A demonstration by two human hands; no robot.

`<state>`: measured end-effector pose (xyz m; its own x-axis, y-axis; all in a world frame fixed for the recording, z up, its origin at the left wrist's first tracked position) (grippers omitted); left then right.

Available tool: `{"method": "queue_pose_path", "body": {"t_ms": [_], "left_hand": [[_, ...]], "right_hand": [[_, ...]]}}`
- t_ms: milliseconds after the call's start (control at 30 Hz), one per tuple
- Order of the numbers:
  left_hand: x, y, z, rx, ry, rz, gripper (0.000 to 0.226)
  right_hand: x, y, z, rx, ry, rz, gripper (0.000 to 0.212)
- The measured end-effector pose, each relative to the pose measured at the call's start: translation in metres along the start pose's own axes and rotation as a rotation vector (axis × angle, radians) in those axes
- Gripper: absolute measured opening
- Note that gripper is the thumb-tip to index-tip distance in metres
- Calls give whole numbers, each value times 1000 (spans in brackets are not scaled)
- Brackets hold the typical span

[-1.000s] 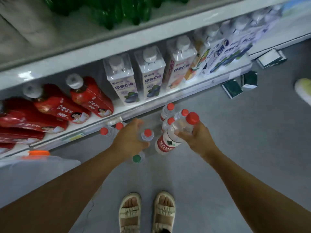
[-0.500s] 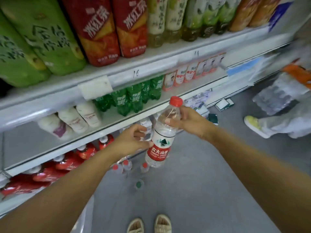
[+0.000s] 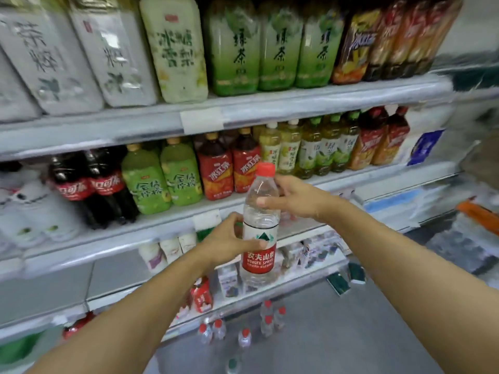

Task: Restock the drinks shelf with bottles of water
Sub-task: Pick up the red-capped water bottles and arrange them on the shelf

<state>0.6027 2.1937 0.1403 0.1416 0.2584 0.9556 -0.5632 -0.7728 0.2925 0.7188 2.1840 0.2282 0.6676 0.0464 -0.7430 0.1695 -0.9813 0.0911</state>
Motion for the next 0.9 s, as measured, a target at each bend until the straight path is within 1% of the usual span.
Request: {"method": "queue_pose_path", "body": {"t_ms": [100,267,400,500,633,667,733,800,900], "left_hand": [[31,18,-5,44,47,66,61],[75,54,-22,136,34,183,59],[105,83,-50,262,-18,257,56],[134,106,-74,345,-31,334,57],[173,135,-107,420,-43,423,56],[182,141,-117,439,-47,437,56],[199,154,-138,477,-33,467,48],[216,164,-160,517,-16,492,41],[245,181,-195,578,-25,546,43]], "right_hand": [[-37,5,-16,11,79,-76,29],[-87,4,-26,12,120,-149,30],[-134,2,-30,26,139,-229,24],[-174,-3,-30,29,139,-290,22],[-230,-12,-34,119,147,-391,40],[-242,-15,-36,153,154,-394,47],[-264,-22,-41,237,180,-384,61],[-285,-30,-45,310,187,-384,64],[-318,-43,-50,447,247,-370,61]]}}
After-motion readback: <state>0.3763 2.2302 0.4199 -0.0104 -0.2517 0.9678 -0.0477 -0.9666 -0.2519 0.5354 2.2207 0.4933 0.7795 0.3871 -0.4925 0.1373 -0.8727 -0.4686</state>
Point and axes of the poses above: each hand's wrist, its own y-axis away from the middle knuckle, its own z-axis out of the palm, x = y × z, the point moved 8 cm from there along -y, towards the middle knuckle, and after that the axes turned 15 degrees about y, right-handed, at the moved point
